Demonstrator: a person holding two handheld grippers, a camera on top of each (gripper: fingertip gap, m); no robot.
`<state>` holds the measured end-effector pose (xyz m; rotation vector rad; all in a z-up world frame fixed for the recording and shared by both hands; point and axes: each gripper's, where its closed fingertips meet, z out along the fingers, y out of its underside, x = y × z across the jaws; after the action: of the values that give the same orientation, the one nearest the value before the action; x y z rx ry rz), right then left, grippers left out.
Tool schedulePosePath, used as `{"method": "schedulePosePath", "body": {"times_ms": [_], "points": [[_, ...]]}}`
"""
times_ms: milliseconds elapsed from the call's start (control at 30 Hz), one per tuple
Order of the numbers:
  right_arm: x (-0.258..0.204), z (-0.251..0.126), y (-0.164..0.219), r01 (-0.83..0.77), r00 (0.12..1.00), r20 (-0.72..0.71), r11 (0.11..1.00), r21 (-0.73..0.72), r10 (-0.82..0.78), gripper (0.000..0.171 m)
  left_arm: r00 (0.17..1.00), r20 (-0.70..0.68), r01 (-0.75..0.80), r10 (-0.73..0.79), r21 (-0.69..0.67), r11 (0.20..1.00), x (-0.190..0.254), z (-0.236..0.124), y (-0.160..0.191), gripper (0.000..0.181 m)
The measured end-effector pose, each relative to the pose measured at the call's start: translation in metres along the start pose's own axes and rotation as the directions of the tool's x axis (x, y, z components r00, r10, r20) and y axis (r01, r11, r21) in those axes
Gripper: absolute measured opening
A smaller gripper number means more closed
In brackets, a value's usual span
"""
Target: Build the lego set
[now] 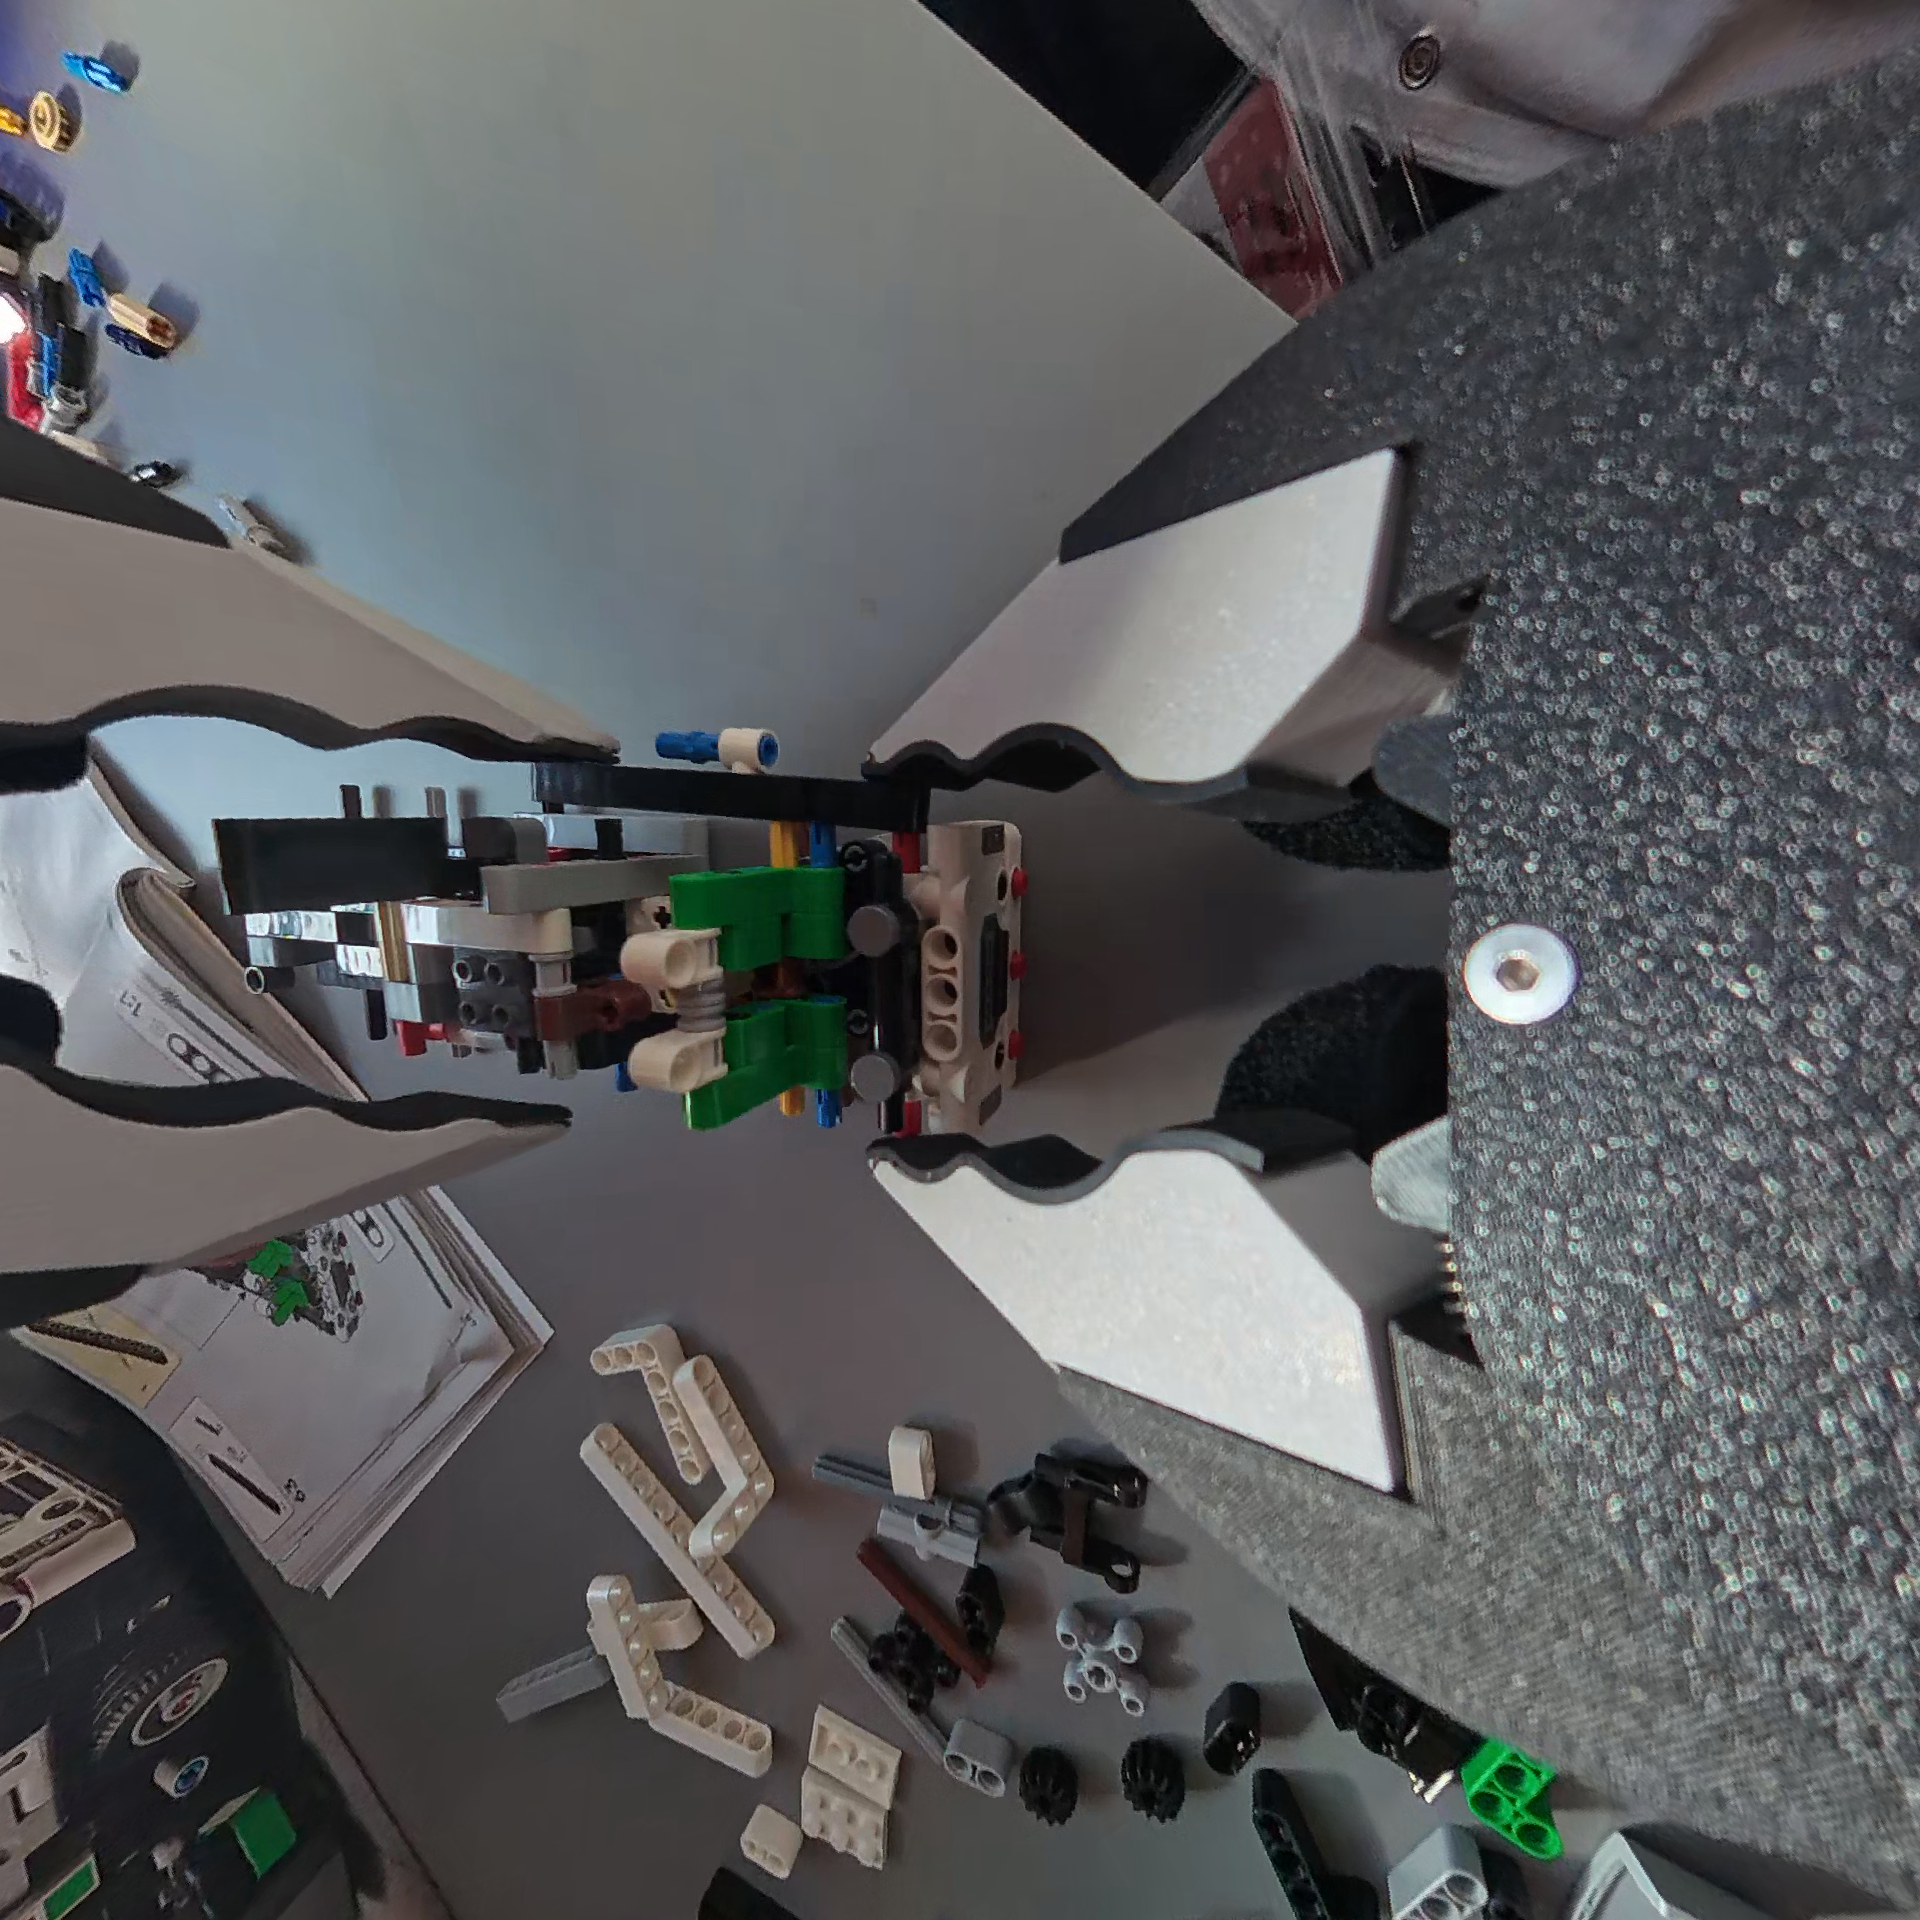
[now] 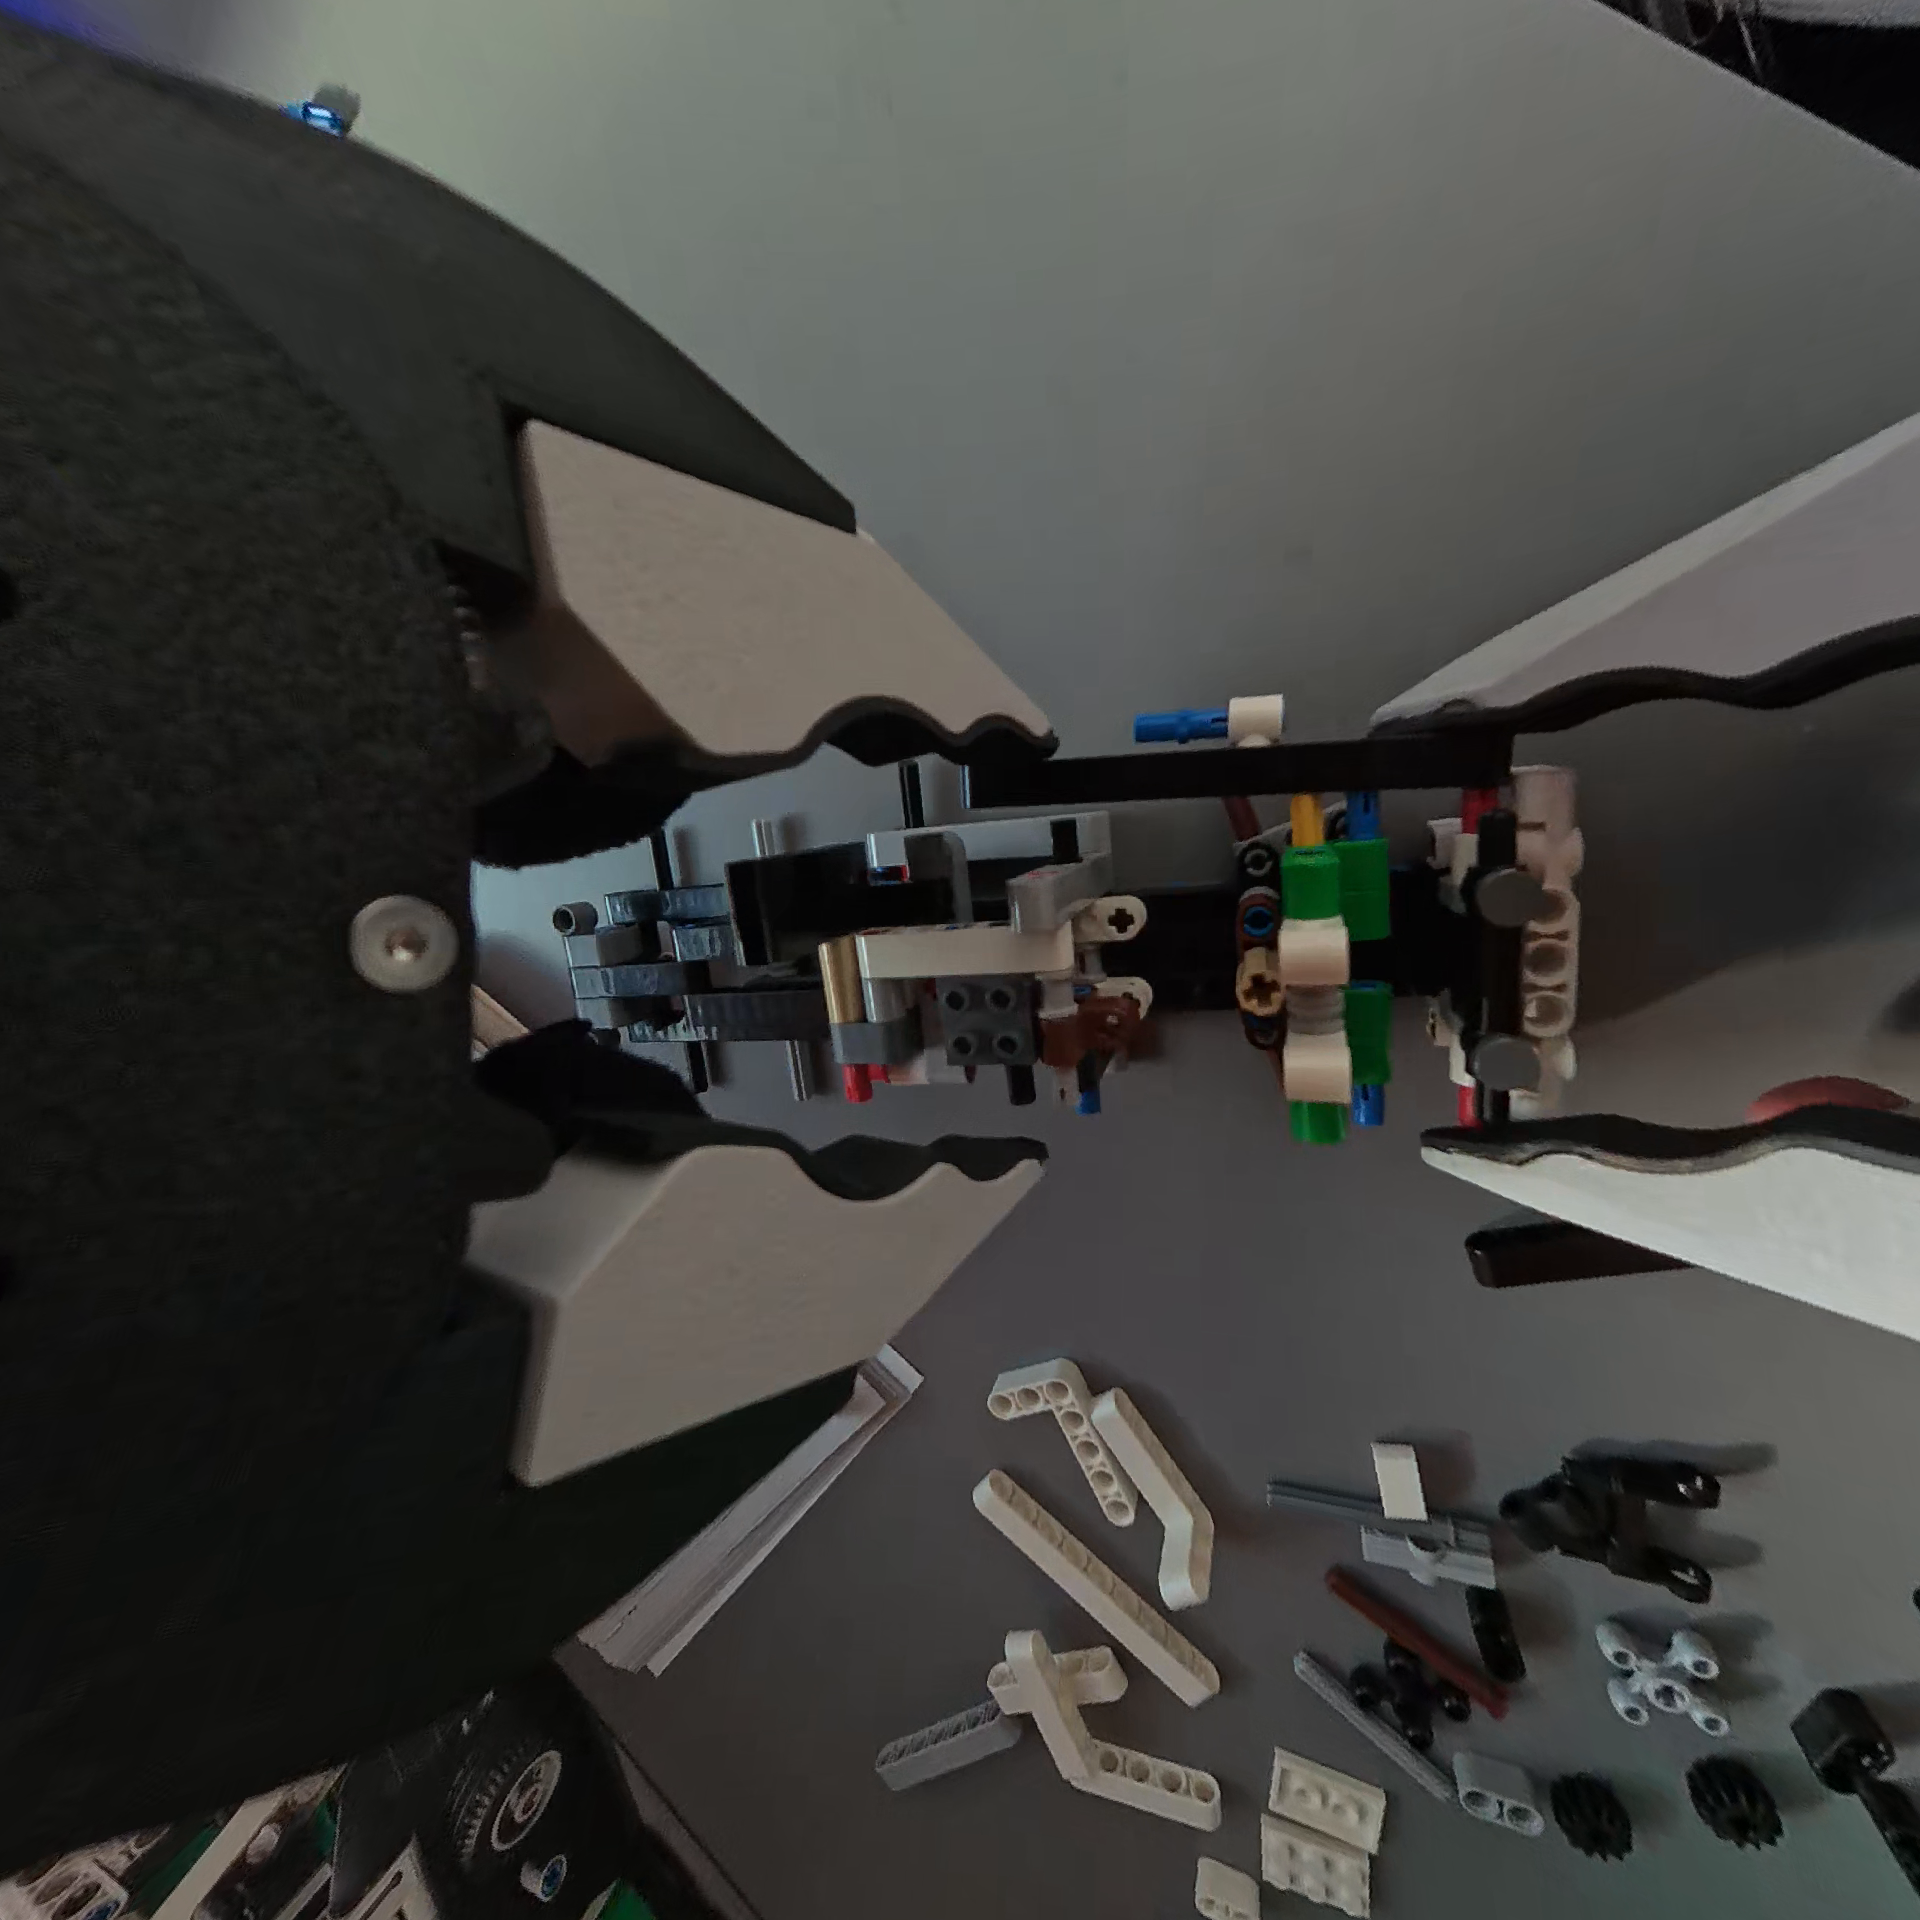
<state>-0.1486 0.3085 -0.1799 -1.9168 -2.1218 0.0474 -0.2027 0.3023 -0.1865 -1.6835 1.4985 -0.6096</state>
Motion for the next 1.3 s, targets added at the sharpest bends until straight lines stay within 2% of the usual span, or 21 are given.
{"method": "schedulePosePath", "body": {"times_ms": [167, 467, 833, 1167, 1300], "points": [[0.0004, 0.0005, 0.0, -0.009, 0.999, 0.044, 1.0, 0.015, 0.008, 0.063, 1.0, 0.002, 0.003, -0.003, 0.002, 1.0, -0.0006, -0.0005, -0.0001, 0.066], [-0.0007, 0.0032, -0.0005, -0.005, 0.999, 0.035, 0.999, 0.039, 0.003, 0.065, 1.0, 0.008, -0.006, 0.006, -0.002, 1.0, -0.0003, -0.0001, 0.0005, 0.066], [-0.0009, 0.0013, -0.0018, -0.008, 0.998, 0.067, 0.998, 0.063, 0.003, 0.057, 1.0, 0.004, 0.008, -0.008, 0.0, 1.0, -0.0012, -0.0001, 0.0004, 0.067], [-0.0002, 0.0033, 0.0006, -0.016, 1.0, 0.027, 0.999, 0.041, 0.015, 0.06, 1.0, 0.021, -0.004, 0.005, -0.005, 1.0, -0.002, 0.0005, 0.0009, 0.066], [-0.0015, 0.0064, 0.0034, -0.01, 0.999, 0.044, 1.0, 0.02, 0.009, 0.067, 1.0, 0.027, -0.009, 0.009, -0.006, 1.0, -0.0022, 0.0005, 0.0011, 0.066]]}}
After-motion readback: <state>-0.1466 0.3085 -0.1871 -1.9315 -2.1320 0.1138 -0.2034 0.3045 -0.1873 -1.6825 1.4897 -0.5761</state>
